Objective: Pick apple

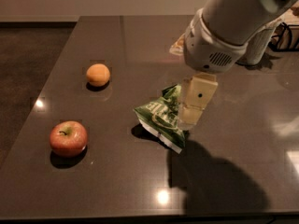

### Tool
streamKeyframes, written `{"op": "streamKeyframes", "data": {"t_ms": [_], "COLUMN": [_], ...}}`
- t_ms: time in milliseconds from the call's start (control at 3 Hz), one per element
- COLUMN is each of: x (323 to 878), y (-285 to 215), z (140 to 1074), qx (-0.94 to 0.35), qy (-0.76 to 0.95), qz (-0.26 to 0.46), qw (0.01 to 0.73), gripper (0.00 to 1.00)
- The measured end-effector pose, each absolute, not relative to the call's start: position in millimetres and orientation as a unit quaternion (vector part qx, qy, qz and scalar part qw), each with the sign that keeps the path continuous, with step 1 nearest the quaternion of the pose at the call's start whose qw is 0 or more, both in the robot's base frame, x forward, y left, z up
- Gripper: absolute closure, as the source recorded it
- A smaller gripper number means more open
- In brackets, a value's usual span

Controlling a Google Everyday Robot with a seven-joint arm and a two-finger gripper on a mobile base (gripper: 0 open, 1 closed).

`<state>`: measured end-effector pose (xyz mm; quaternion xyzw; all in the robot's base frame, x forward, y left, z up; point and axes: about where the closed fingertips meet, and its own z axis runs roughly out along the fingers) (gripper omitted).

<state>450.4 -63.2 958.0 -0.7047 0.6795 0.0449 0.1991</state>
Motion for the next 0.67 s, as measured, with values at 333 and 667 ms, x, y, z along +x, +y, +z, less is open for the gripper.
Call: {"op": "streamKeyframes", "data": {"t_ms": [333, 667], "x": [443, 430], "y": [-16, 24], "z": [943, 924], "qx": [-0.729, -0.749], "qy": [0.651, 0.628], "qz": [0.065, 0.078], "qw": [0.201, 0.197], "gripper": [0.00, 0.00]}}
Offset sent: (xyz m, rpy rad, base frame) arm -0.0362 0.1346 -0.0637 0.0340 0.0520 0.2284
